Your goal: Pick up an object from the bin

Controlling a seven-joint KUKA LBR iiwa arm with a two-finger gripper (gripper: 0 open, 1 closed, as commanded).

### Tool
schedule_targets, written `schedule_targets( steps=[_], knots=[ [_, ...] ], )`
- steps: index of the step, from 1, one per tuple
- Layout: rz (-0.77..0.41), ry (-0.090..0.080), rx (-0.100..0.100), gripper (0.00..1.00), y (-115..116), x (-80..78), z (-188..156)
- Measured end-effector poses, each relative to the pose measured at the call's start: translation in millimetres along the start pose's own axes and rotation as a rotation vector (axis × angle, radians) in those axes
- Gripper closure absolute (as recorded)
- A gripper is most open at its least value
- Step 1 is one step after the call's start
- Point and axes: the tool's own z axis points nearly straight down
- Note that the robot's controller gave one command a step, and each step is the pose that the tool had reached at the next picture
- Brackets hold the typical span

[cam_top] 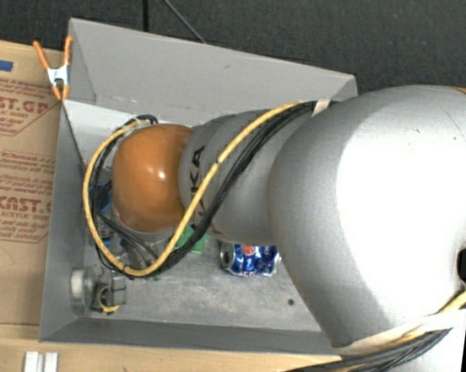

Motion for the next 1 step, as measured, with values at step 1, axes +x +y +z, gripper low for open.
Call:
schedule_targets(
  steps=[1],
  knots=[
    [-0.166, -0.004, 0.001, 0.0, -19.2, 50.2, -26.1]
  ],
)
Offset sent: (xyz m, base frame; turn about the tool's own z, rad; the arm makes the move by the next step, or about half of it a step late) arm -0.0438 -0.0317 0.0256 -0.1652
